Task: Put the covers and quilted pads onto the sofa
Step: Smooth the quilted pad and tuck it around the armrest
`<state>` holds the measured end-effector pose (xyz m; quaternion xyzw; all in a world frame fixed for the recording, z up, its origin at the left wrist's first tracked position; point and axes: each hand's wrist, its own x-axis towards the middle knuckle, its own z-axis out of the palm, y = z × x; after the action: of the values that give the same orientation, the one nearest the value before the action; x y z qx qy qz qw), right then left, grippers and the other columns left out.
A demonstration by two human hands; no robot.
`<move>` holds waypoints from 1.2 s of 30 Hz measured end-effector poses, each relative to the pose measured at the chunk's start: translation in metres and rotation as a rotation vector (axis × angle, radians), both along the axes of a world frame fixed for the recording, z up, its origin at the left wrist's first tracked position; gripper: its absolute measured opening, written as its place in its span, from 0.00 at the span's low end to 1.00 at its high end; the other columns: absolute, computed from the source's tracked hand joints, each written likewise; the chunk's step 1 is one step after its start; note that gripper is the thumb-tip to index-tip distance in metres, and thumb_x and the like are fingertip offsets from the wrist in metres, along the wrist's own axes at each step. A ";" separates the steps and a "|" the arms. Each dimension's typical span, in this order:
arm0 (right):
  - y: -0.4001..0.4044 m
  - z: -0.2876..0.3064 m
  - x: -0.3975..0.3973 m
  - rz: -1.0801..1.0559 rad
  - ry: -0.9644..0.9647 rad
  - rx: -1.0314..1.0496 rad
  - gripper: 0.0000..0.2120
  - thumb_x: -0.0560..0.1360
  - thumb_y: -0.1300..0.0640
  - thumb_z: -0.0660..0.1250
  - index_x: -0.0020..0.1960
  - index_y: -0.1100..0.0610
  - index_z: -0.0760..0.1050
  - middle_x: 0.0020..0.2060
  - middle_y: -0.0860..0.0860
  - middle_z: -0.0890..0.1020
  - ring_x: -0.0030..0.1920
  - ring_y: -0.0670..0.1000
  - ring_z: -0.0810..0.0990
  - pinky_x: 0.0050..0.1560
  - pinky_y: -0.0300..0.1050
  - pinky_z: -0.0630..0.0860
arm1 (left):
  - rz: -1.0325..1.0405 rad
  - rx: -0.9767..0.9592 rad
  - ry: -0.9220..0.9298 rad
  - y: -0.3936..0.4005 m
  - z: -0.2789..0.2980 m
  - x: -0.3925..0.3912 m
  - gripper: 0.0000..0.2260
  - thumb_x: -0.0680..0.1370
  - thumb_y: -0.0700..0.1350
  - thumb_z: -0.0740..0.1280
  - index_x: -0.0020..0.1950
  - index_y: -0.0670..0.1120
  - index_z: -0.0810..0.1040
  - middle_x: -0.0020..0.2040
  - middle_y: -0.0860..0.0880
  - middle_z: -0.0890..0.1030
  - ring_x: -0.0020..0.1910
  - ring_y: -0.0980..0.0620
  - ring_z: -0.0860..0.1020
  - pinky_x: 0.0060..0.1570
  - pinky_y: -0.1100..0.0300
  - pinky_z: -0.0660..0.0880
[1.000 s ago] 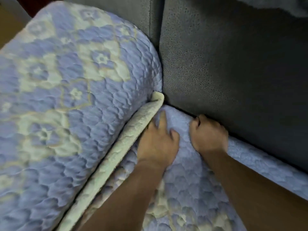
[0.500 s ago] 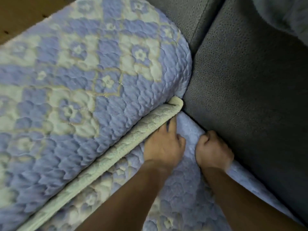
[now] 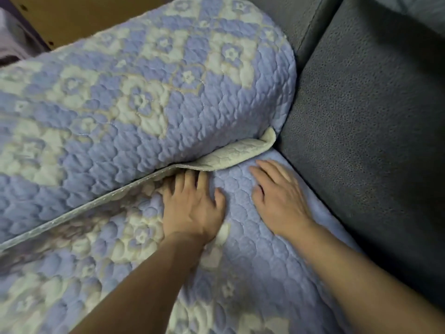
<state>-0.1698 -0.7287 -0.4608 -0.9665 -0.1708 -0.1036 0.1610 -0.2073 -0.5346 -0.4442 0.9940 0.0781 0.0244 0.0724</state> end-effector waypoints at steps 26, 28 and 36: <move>0.040 -0.008 0.082 -0.231 -0.145 0.076 0.10 0.74 0.56 0.64 0.43 0.61 0.80 0.44 0.58 0.78 0.48 0.59 0.75 0.47 0.54 0.72 | -0.038 0.090 -0.067 -0.021 -0.004 0.021 0.16 0.75 0.48 0.61 0.60 0.43 0.77 0.57 0.42 0.77 0.55 0.39 0.72 0.57 0.43 0.68; 0.041 -0.010 0.083 -0.217 -0.135 0.088 0.12 0.75 0.55 0.63 0.41 0.61 0.81 0.43 0.57 0.81 0.50 0.59 0.76 0.49 0.53 0.73 | 0.019 0.032 -0.043 -0.022 -0.003 0.024 0.20 0.76 0.50 0.59 0.65 0.45 0.76 0.58 0.43 0.77 0.56 0.40 0.73 0.57 0.44 0.69; 0.040 -0.007 0.083 -0.195 -0.199 0.062 0.10 0.75 0.53 0.64 0.42 0.59 0.79 0.42 0.56 0.80 0.49 0.58 0.75 0.51 0.55 0.72 | 0.015 0.088 -0.022 -0.027 0.002 0.028 0.28 0.76 0.52 0.54 0.72 0.41 0.71 0.65 0.41 0.72 0.64 0.39 0.68 0.69 0.44 0.63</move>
<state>-0.0866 -0.6885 -0.4682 -0.9580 -0.0880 -0.2192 0.1623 -0.1798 -0.5618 -0.4422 0.9953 0.0834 0.0393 0.0293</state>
